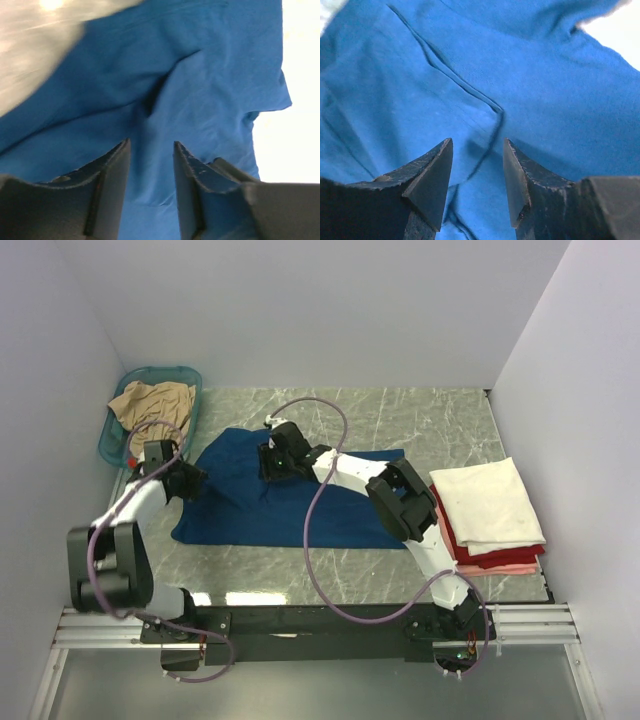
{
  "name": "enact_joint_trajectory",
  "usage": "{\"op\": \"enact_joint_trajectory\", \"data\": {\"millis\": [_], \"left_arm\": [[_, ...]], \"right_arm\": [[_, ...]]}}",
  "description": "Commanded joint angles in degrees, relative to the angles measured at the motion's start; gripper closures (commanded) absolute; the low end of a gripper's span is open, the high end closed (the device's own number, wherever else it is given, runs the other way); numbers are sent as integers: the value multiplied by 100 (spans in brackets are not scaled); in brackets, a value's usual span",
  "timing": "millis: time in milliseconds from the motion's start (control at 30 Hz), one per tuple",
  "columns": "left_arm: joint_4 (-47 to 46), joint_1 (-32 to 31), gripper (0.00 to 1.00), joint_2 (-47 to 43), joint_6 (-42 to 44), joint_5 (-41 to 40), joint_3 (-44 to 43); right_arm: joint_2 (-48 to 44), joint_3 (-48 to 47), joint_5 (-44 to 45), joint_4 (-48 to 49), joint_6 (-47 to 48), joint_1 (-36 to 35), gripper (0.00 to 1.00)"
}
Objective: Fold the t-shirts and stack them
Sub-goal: Fold the tshirt
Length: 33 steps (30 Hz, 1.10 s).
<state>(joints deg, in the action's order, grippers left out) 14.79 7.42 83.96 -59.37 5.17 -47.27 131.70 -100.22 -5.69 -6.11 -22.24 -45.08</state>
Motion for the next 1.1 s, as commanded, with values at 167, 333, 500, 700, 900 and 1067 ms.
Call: {"op": "enact_joint_trajectory", "data": {"millis": [167,333,500,700,900,1067], "left_arm": [[867,-4,66,-1127,-364,-1219,797],[965,-4,70,-1321,-487,-1457,1227],[1245,-4,75,-1400,-698,-1790,1422],[1738,-4,81,-1655,-1006,-2213,1571],[1870,5,87,-1664,-1190,-2327,1747],[1879,14,88,-1629,-1226,-2363,1791]], "right_arm": [[189,-366,-63,-31,-140,105,50],[277,-384,-230,57,-298,96,52],[374,-419,-292,40,-351,96,53],[400,-445,-310,84,-439,105,57],[348,-446,-239,75,-553,105,77],[24,-51,-56,347,-702,166,88]]}}
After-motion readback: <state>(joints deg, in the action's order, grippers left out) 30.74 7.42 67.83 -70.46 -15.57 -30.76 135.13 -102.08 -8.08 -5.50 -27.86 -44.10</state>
